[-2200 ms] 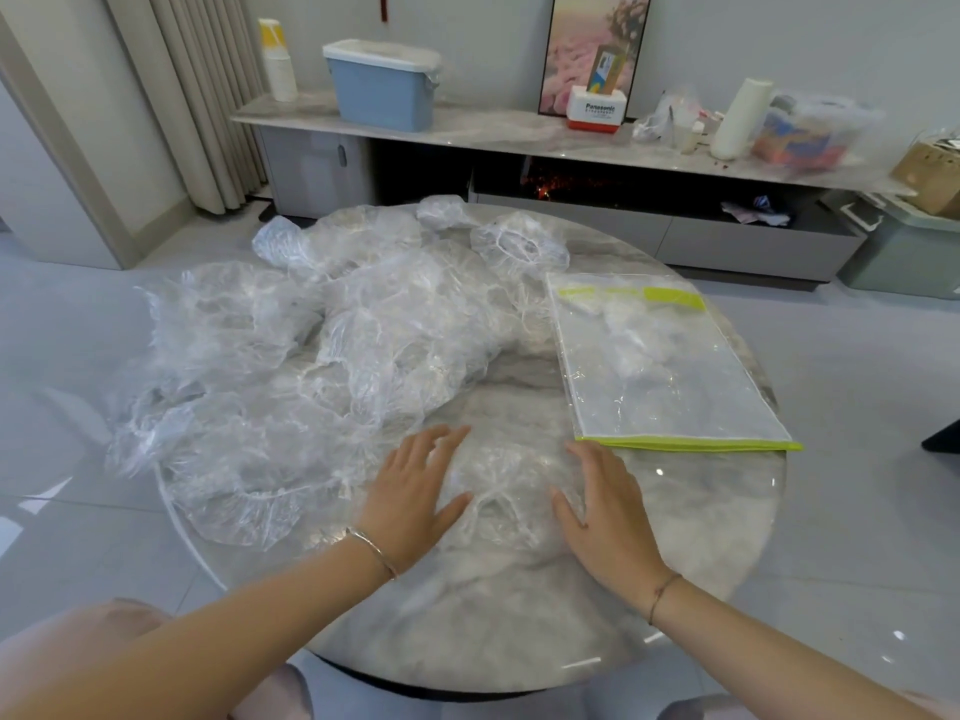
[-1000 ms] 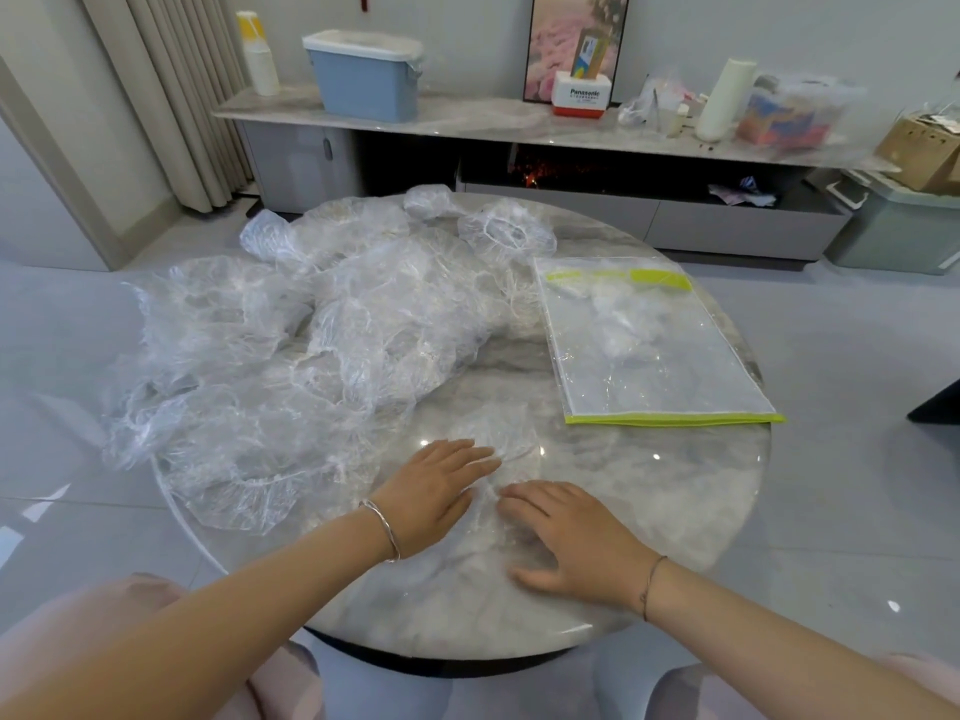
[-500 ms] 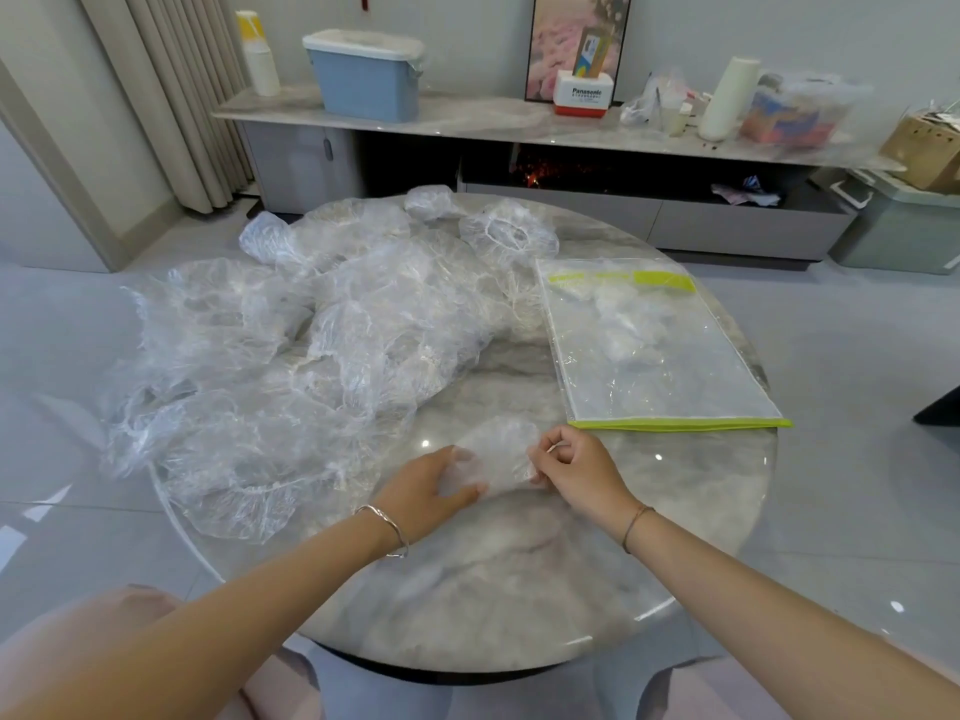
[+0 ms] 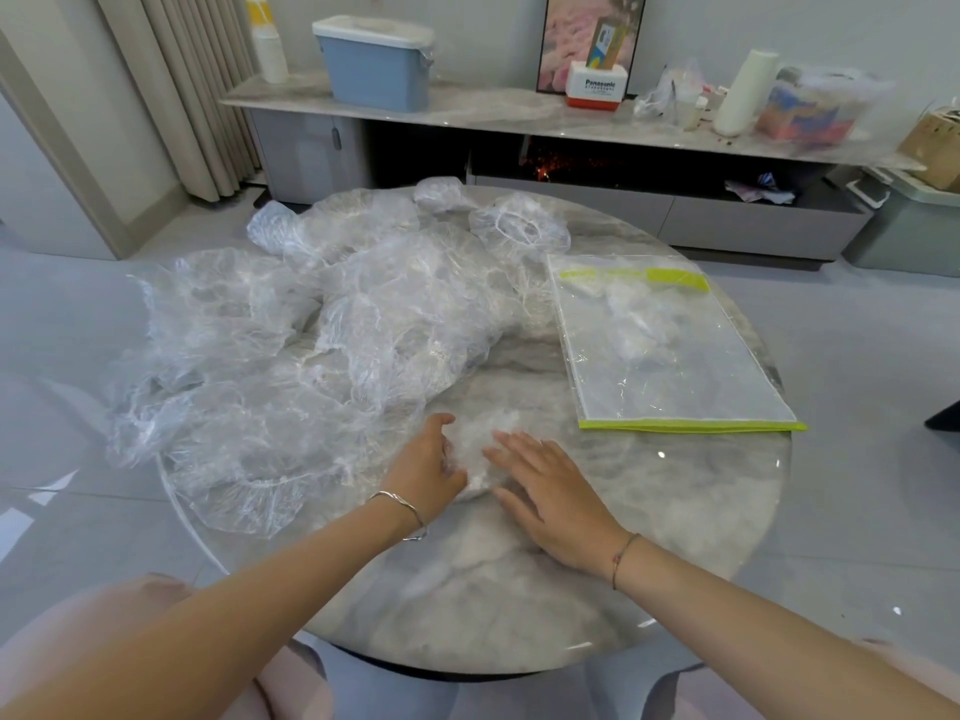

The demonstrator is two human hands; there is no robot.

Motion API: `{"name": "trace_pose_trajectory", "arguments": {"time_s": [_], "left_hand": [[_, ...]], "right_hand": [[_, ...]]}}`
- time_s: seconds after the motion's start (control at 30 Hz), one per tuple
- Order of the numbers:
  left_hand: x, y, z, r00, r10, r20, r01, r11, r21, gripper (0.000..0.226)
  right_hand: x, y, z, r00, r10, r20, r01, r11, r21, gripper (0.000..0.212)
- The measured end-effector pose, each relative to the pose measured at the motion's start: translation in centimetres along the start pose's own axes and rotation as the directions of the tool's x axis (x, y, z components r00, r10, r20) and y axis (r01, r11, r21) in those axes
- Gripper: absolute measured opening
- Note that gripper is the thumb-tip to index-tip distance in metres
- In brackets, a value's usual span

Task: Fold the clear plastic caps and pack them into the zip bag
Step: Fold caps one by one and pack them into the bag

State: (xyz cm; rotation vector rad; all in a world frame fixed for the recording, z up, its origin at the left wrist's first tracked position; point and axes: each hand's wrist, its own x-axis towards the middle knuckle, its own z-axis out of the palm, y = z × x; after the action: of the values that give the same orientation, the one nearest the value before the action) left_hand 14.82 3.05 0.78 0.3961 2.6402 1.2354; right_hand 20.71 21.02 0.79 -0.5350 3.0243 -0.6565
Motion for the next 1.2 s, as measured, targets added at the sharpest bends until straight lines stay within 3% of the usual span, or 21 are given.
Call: {"name": "trace_pose_trajectory", "arguments": {"time_s": [0.07, 0.17, 0.23, 0.3, 0.37, 0.53, 0.63, 0.67, 0.73, 0.8, 0.87, 0.97, 1.07, 1.2], "left_hand": [[-0.3, -0.2, 0.0, 0.996, 0.087, 0.019, -0.089, 0.979, 0.182, 0.073], [-0.4, -0.8, -0.2, 0.908, 0.414, 0.068, -0.381, 0.746, 0.546, 0.055], [-0.5, -1.0, -0.4, 0.890, 0.378, 0.253, -0.451, 0.655, 0.606, 0.072], [-1.2, -1.5, -0.4, 0.888, 0.216, 0.406, -0.439, 0.663, 0.607, 0.094], [-1.5, -1.6, -0.4, 0.877, 0.162, 0.452, -0.445, 0.630, 0.637, 0.099], [-1.1, -0.4, -0.6, 0.903, 0.215, 0.373, -0.422, 0.615, 0.667, 0.060], [-0.9, 0.1, 0.0, 0.819, 0.504, 0.272, -0.537, 0.509, 0.673, 0.025], [-1.0, 0.1, 0.0, 0.782, 0.576, 0.238, -0.561, 0.484, 0.671, 0.025], [-1.2, 0.2, 0.3, 0.775, 0.602, 0.192, -0.575, 0.546, 0.610, 0.037], [-1.7, 0.6, 0.3, 0.822, 0.544, 0.168, -0.534, 0.634, 0.559, 0.046], [-1.6, 0.6, 0.4, 0.898, 0.418, 0.137, -0.423, 0.737, 0.528, 0.046], [-1.2, 0.0, 0.4, 0.980, 0.184, 0.075, -0.199, 0.919, 0.340, 0.031], [-0.7, -0.4, 0.5, 0.997, 0.066, 0.045, -0.074, 0.976, 0.206, 0.039], [-0.8, -0.6, 0.6, 0.999, 0.034, 0.008, -0.035, 0.986, 0.160, 0.028]], "right_hand": [[0.0, 0.5, 0.6, 0.989, 0.017, 0.149, -0.007, 0.998, -0.068, 0.077], [0.1, 1.2, 1.2, 0.975, 0.036, 0.220, -0.015, 0.995, -0.098, 0.074], [0.1, 1.3, 1.3, 0.970, 0.028, 0.240, -0.001, 0.993, -0.115, 0.071], [0.0, 1.4, 1.2, 0.969, 0.023, 0.247, 0.011, 0.991, -0.134, 0.070], [-0.2, 1.5, 1.0, 0.977, 0.002, 0.213, 0.027, 0.990, -0.137, 0.071], [-0.7, 1.4, 0.5, 0.992, -0.126, -0.019, 0.121, 0.978, -0.172, 0.057], [-0.7, 1.0, 0.4, 0.979, -0.167, -0.114, 0.152, 0.980, -0.128, 0.038], [-0.7, 0.7, 0.4, 0.979, -0.147, -0.143, 0.135, 0.987, -0.086, 0.031], [-0.8, 0.4, 0.1, 0.982, -0.066, -0.178, 0.068, 0.998, 0.003, 0.023], [-0.8, 0.5, 0.1, 0.985, 0.046, -0.165, -0.033, 0.996, 0.085, 0.016], [-0.8, 0.6, 0.0, 0.980, 0.145, -0.140, -0.120, 0.977, 0.174, 0.014], [-0.3, 0.8, 0.0, 0.960, 0.257, -0.113, -0.198, 0.906, 0.373, 0.020], [0.1, 0.6, -0.1, 0.937, 0.334, -0.100, -0.252, 0.849, 0.465, 0.023], [0.3, 0.5, 0.0, 0.944, 0.294, -0.146, -0.225, 0.904, 0.364, 0.027]]}}
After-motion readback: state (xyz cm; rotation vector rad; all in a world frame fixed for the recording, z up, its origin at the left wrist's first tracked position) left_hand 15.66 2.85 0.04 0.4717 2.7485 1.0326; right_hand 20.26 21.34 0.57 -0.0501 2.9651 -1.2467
